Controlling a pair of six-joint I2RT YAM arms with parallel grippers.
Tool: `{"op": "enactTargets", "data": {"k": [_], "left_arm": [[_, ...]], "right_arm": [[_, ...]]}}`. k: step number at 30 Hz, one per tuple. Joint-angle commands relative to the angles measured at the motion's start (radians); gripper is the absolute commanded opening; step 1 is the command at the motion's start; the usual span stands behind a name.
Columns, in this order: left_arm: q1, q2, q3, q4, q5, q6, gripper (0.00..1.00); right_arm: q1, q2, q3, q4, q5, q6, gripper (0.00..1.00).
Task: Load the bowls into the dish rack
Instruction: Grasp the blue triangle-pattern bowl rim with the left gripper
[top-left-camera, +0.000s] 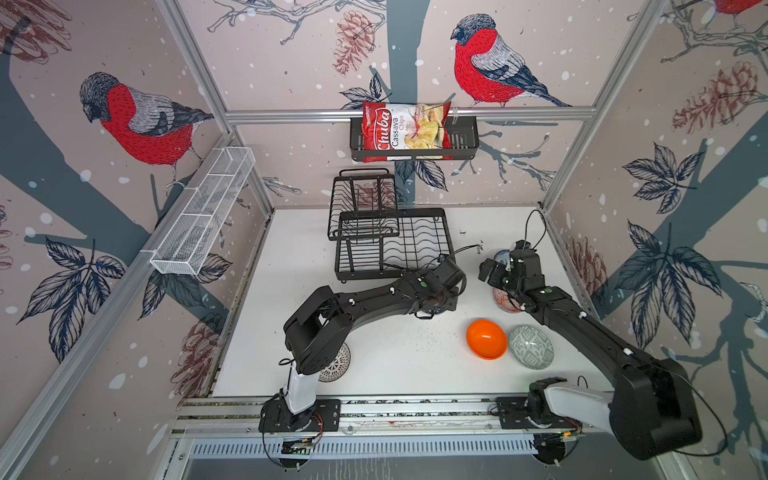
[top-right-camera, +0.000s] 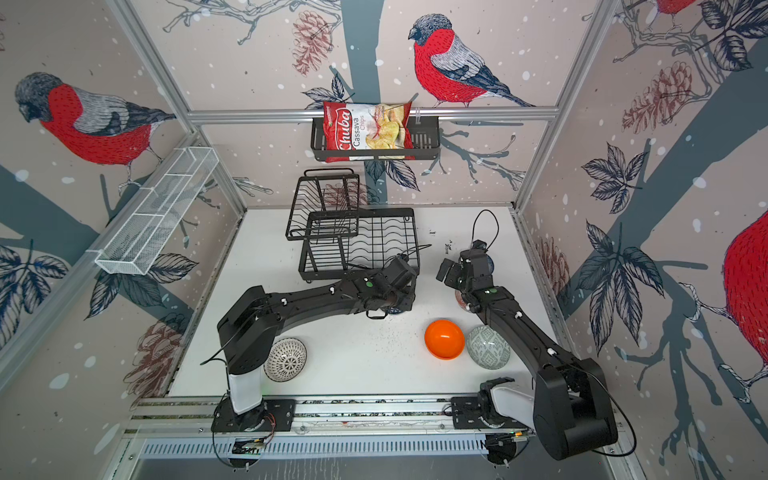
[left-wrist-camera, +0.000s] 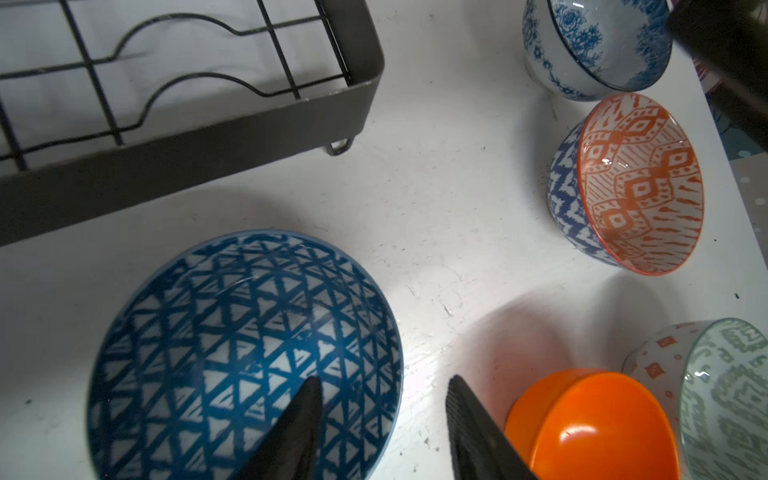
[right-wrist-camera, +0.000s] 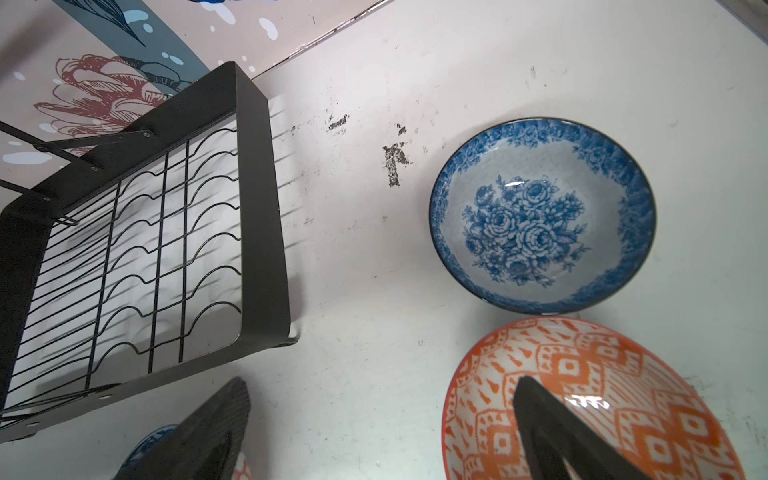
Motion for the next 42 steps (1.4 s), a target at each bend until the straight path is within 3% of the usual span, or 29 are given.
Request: {"op": "enactTargets", "data": {"k": [1, 5, 8, 9, 12, 15, 22, 26, 32, 42], "left_arm": [[-0.001, -0.04, 0.014, -0.066, -0.097, 0.035, 0.58], [-0.001, -0.108, -0.004, -0.105, -0.211, 0.05, 0.71], [-0.001, -0.167, -0.057, -0.118, -0.323, 0.031, 0.96], [-0.001, -0.181, -0.078, -0.119, -0.36, 0.022, 0.97], [0.003, -0.196, -0.123, -0.156, -0.445, -0.03, 0.97], [0.005, -0.17, -0.131, -0.204, -0.445, -0.034, 0.97], [0.017, -0.179, -0.233, -0.09, -0.293, -0.055, 0.94], [0.071, -0.191, -0.275, -0.016, -0.182, -0.075, 0.93], [0.103, -0.17, -0.264, 0.037, -0.087, -0.075, 0.91], [0.116, -0.086, -0.226, 0.028, -0.071, -0.081, 0.69]], "right_arm": [[0.0, -0.009, -0.003, 0.009, -0.017, 0.004, 1.0], [0.007, 0.001, -0.004, 0.015, -0.038, 0.001, 1.0], [0.035, 0.0, -0.008, 0.024, -0.033, -0.004, 1.0], [0.048, -0.001, -0.008, 0.026, -0.029, -0.006, 1.0], [0.083, -0.003, -0.008, 0.031, -0.023, -0.009, 0.99], [0.123, -0.002, -0.005, 0.032, -0.005, -0.004, 0.99], [0.181, 0.023, 0.007, 0.025, 0.034, 0.006, 1.0], [0.185, 0.016, -0.001, 0.024, 0.038, 0.009, 0.99], [0.184, -0.01, -0.013, 0.021, 0.058, 0.01, 1.0], [0.162, -0.062, -0.032, 0.012, 0.06, 0.01, 1.0]]}}
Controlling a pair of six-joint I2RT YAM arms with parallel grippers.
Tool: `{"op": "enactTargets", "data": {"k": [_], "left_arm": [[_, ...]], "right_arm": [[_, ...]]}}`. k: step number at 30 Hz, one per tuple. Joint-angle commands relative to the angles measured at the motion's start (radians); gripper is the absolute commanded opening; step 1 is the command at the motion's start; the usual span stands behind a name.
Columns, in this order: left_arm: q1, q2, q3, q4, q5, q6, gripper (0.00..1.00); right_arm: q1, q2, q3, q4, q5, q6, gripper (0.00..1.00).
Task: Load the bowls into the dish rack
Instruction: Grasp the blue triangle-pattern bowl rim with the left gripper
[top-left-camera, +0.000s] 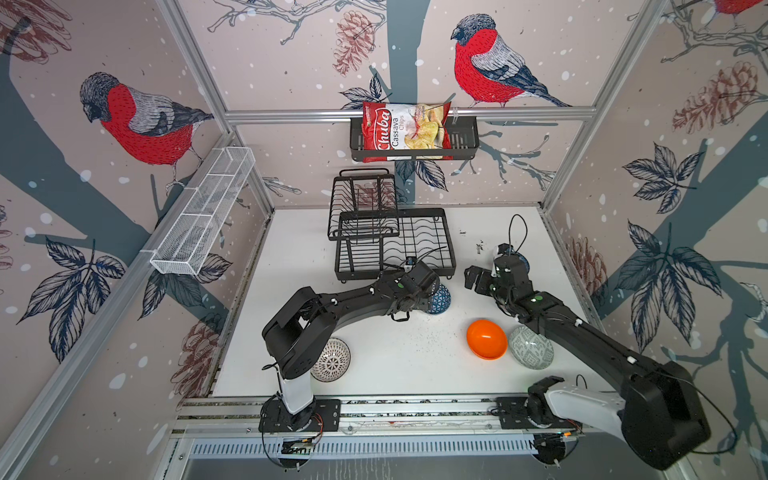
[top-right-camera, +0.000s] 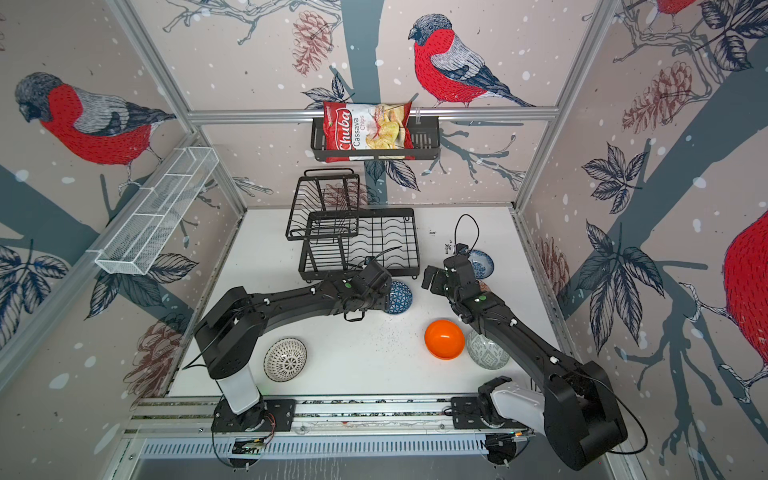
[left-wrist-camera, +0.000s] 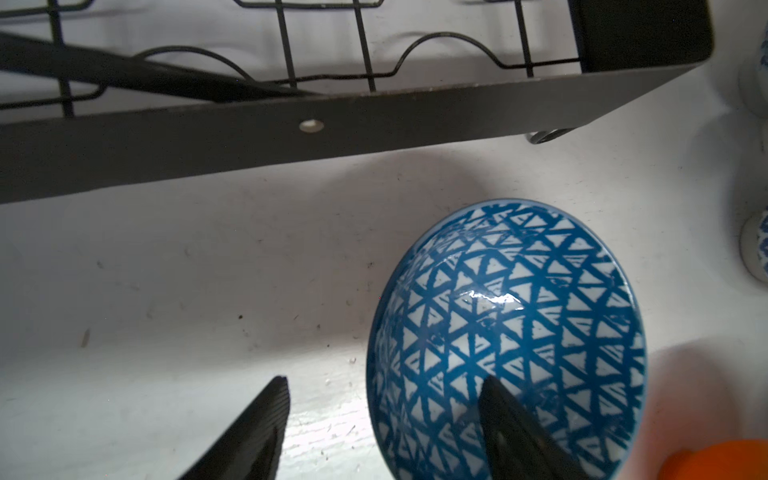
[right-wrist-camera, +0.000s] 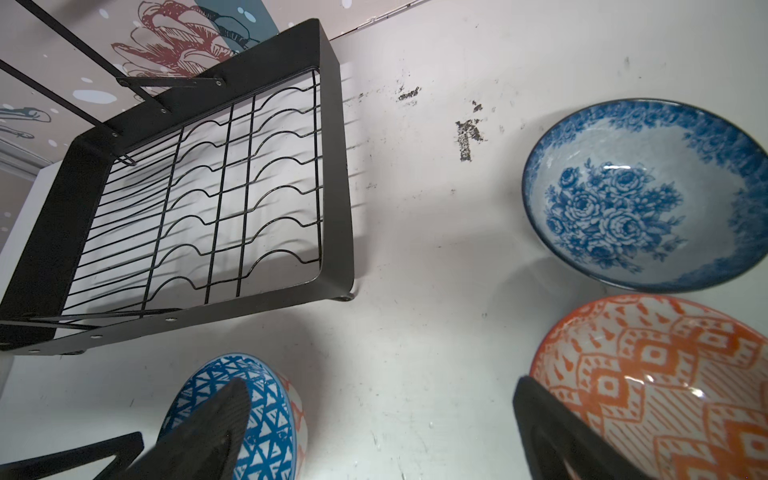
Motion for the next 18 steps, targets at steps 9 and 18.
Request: {"op": "enactTargets", "data": {"k": [9, 18], "left_arm": [[0.016, 0.052, 0.016, 0.037, 0.031, -0.003, 0.31], [0.015, 0.042, 0.031, 0.034, 0.016, -0.004, 0.0]], "right_arm": [[-0.023, -0.043, -0.015, 0.007, -0.007, 0.016, 1.0], [-0.032, -0.049, -0.013, 0.003, -0.015, 0.025, 1.0]]}}
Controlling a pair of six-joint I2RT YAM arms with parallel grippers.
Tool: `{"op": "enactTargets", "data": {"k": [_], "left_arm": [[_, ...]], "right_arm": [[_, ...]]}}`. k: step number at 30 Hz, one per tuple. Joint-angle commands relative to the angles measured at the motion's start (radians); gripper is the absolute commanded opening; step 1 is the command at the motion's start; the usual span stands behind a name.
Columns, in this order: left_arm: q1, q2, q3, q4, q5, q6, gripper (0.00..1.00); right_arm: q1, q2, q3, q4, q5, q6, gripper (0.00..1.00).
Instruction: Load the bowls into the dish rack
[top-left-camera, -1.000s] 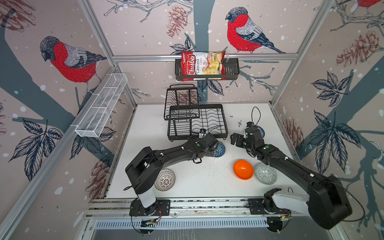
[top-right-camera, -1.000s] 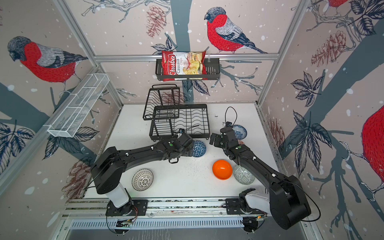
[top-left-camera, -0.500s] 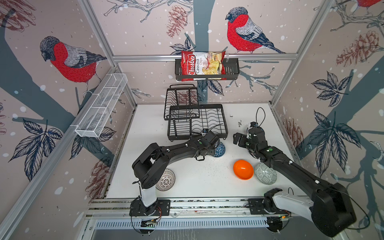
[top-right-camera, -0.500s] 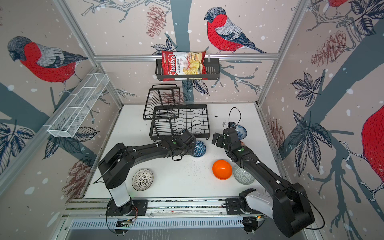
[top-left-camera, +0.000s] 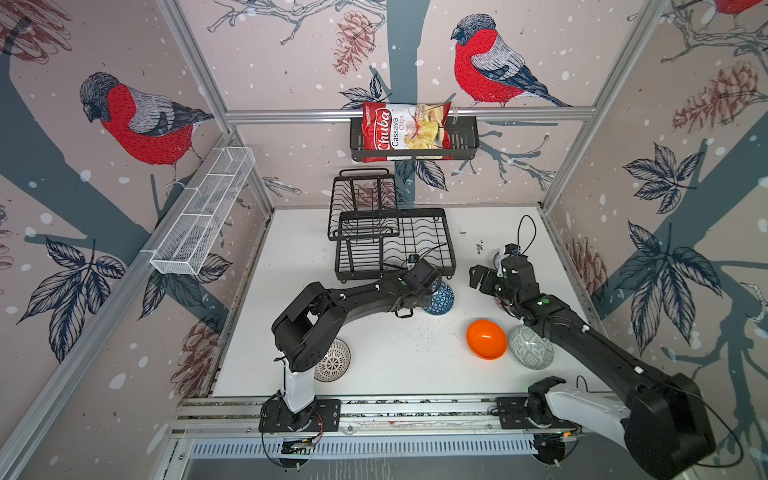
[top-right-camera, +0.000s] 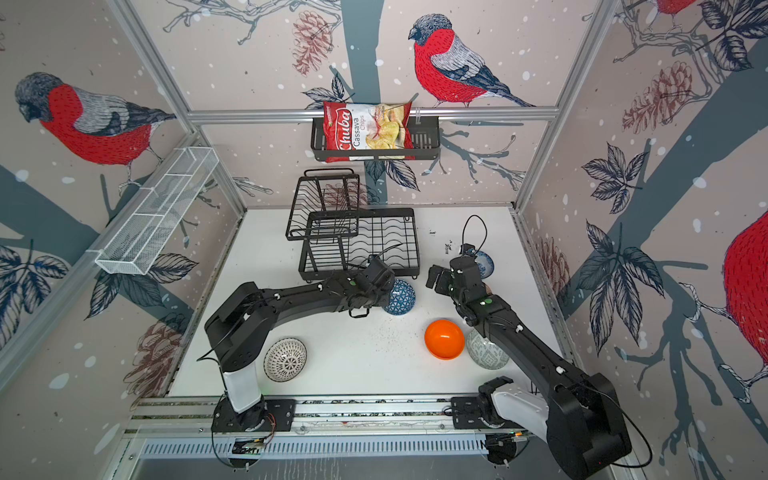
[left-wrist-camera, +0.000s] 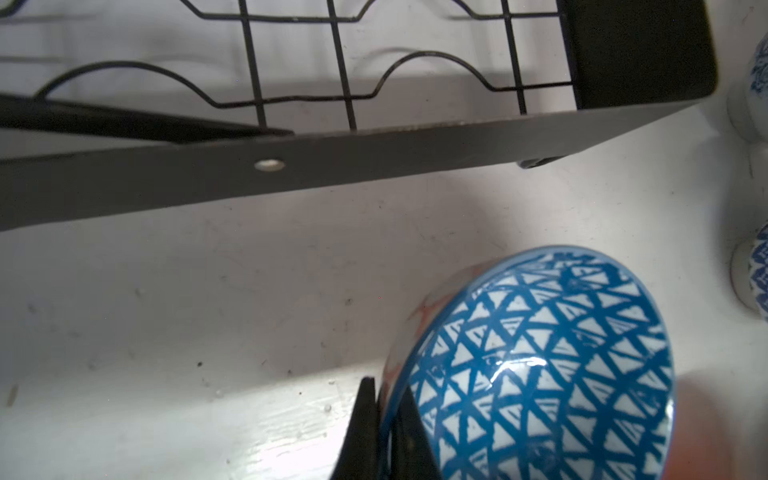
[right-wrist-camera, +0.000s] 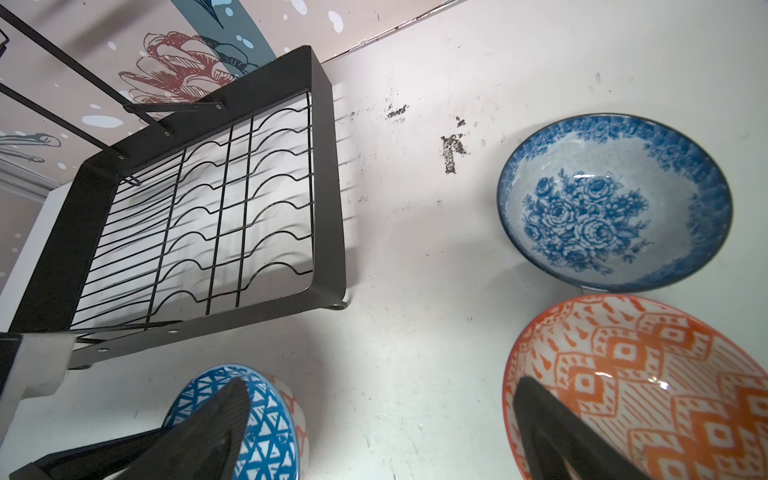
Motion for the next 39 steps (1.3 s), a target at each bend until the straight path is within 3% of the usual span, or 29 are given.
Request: {"op": "enactTargets", "data": {"k": [1, 12, 18, 22, 31, 39], "left_arm": [[0.001, -0.031, -0.004, -0.01, -0.027, 0.006, 0.0], [-0.001, -0.293, -0.124, 0.26, -0.01, 0.032, 0.0], [-0.002, -0.343, -0.136, 0.381, -0.093, 0.086, 0.0], [-0.015, -0.342, -0.139, 0.506, -0.166, 0.126, 0.0], [-0.078, -0.228, -0.074, 0.78, -0.529, 0.293, 0.0], [-0.089, -0.144, -0.048, 0.956, -0.598, 0.427, 0.0]], "right_arm": [[-0.001, -0.008, 0.004, 0.003, -0.007, 0.024, 1.0], [-0.002, -0.082, 0.137, -0.035, -0.064, 0.135, 0.99], [0.0, -0.135, 0.238, -0.019, -0.097, 0.227, 0.95], [0.005, -0.14, 0.286, 0.017, -0.145, 0.303, 0.92], [0.061, -0.114, 0.322, 0.119, -0.221, 0.467, 0.85], [0.095, -0.102, 0.294, 0.221, -0.25, 0.569, 0.8]]}}
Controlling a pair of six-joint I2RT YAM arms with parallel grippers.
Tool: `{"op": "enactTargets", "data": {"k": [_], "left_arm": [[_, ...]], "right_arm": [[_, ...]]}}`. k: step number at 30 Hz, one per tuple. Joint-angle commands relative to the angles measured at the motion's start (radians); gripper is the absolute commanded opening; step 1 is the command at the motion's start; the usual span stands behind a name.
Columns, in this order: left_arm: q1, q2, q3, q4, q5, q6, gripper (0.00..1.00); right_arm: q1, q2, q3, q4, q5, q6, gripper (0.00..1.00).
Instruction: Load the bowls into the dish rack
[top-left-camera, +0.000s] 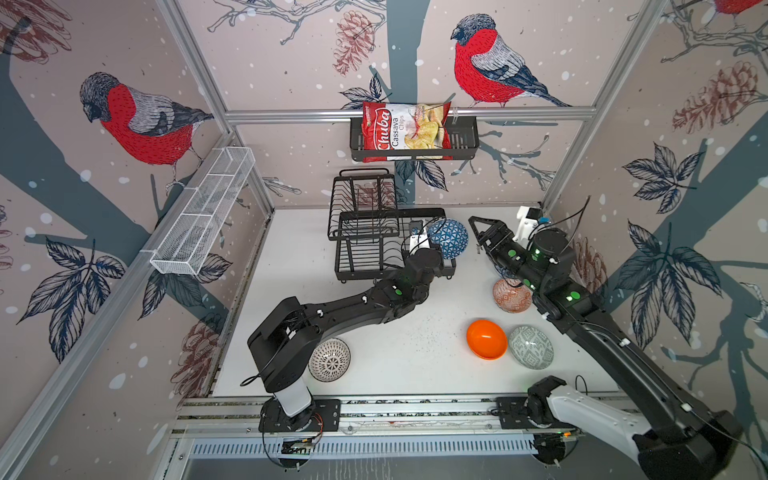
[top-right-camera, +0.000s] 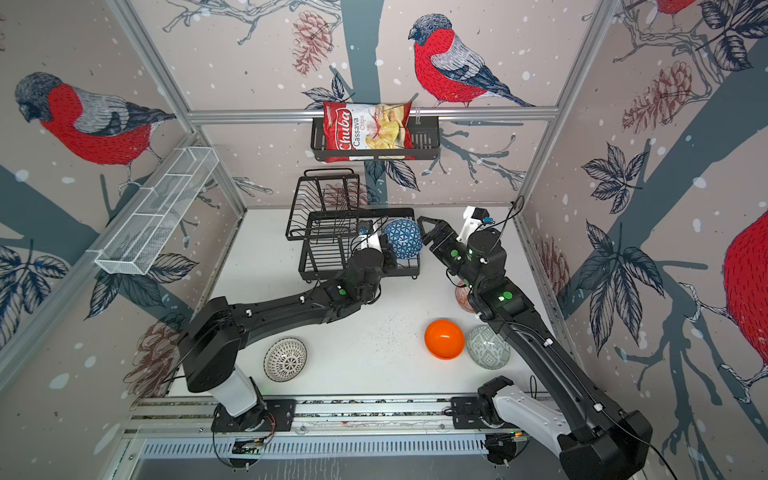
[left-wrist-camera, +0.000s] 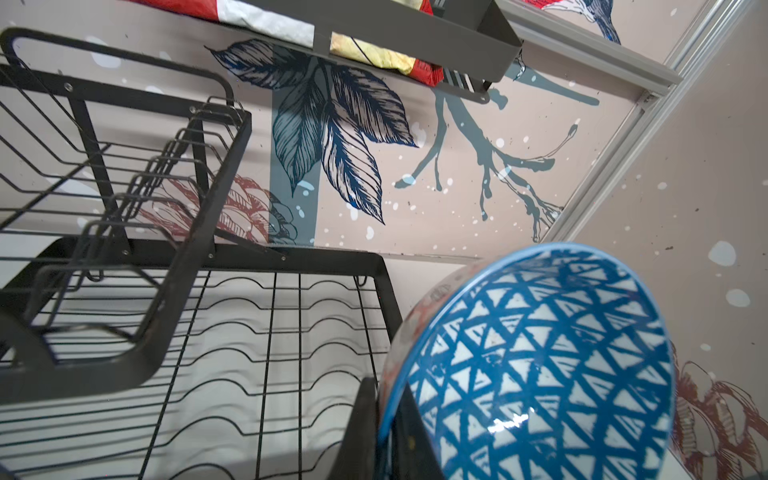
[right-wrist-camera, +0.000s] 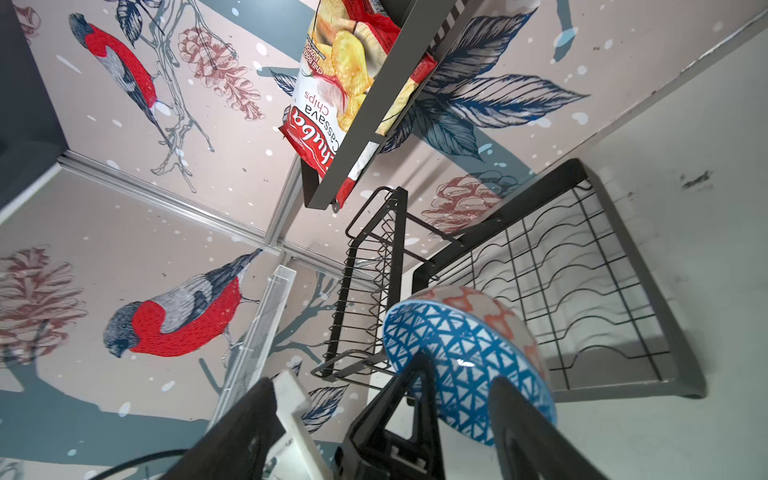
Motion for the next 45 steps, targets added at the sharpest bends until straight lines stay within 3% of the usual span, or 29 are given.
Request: {"op": "enactTargets", "data": {"k": [1, 10, 34, 45], "left_arm": [[-0.007, 0.019, 0.004, 0.201, -0.063, 0.093, 0.0], [-0.018, 0.033, -0.018, 0.273, -0.083, 0.147, 0.0], [-0.032, -0.015, -0.146, 0.441, -0.068, 0.219, 0.0], [-0.037, -0.026, -0.165, 0.46, -0.082, 0.237, 0.0]], "right_arm": [[0.006, 0.011, -0.013, 0.1, -0.035, 0.077, 0.8], [0.017, 0.102, -0.026, 0.227, -0.082, 0.191, 0.72], [0.005, 0.336, 0.03, 0.356, -0.085, 0.308, 0.45], [0.015, 0.348, 0.054, 0.341, -0.075, 0.305, 0.24]]}}
